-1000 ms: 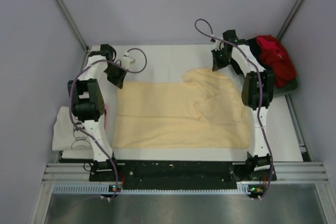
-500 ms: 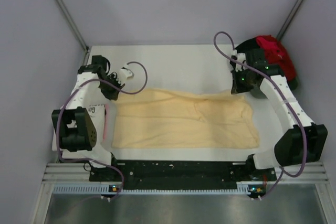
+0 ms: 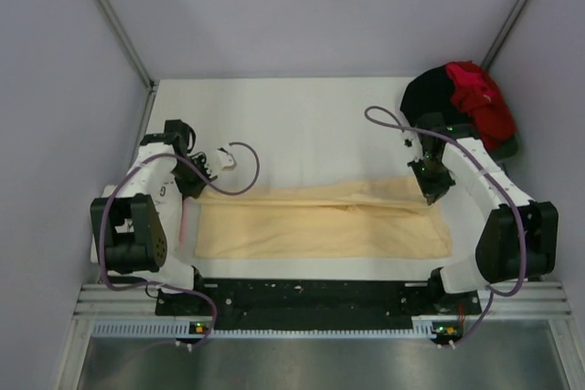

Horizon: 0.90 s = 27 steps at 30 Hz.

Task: Fold and stack the t-shirts
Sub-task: Fold the other side of the tshirt into a rectangle

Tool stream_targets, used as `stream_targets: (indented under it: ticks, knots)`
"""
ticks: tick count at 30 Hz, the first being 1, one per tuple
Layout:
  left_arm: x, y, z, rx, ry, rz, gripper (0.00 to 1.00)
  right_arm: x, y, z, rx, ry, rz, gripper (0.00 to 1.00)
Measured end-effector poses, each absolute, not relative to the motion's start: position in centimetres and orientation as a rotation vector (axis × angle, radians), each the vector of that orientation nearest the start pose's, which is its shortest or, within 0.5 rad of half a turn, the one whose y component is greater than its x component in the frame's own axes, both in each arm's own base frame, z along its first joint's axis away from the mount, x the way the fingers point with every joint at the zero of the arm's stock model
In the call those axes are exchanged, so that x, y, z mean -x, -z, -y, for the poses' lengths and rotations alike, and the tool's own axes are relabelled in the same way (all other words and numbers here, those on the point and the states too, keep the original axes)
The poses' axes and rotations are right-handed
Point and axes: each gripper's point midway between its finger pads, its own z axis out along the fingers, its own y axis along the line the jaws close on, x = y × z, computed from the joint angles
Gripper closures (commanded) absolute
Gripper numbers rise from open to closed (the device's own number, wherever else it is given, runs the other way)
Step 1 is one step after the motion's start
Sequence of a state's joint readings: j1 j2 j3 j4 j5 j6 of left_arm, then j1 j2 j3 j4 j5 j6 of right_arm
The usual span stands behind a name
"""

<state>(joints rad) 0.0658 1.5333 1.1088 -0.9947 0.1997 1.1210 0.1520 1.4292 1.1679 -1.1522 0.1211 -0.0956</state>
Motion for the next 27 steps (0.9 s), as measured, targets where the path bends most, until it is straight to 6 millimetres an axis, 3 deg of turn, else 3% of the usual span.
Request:
stream_targets:
  ticks: [4, 9, 11, 14, 17, 20, 22, 25, 27]
  knots:
    - [-27.8, -7.7, -1.7, -1.512, 0.142, -2.465, 1.00, -21.8, -9.9, -0.5, 0.452, 0.240, -3.037, 1.00]
    - [-27.1, -7.0, -1.8, -1.553, 0.153, -2.464, 1.00, -21.2, -9.1, -0.7, 0.568, 0.289, -3.067, 0.99]
    - [-26.8, -6.8, -1.9, -1.567, 0.153, -2.469, 0.77, -21.0, -8.5, -0.7, 0.591, 0.300, -3.083, 0.86]
    - [-26.5, -6.7, -2.2, -1.609, 0.146, -2.469, 0.41, -20.2, -7.7, -0.5, 0.637, 0.324, -3.121, 0.52]
    - [-25.4, -6.7, -2.8, -1.664, 0.156, -2.492, 0.24, -19.6, -7.7, 0.0, 0.676, 0.376, -3.139, 0.45]
    - [-23.8, -7.0, -3.1, -1.720, 0.203, -2.515, 0.25, -19.4, -8.1, 0.4, 0.687, 0.421, -3.132, 0.44]
    - [-23.3, -7.7, -3.3, -1.730, 0.224, -2.518, 0.34, -19.6, -8.7, 0.6, 0.665, 0.439, -3.104, 0.45]
    - [-24.4, -10.0, -2.6, -1.686, 0.235, -2.468, 0.59, -21.0, -10.8, -0.1, 0.605, 0.392, -3.009, 0.45]
    - [-25.6, -11.2, -1.6, -1.641, 0.245, -2.421, 0.75, -22.9, -12.5, -1.5, 0.538, 0.294, -2.913, 0.52]
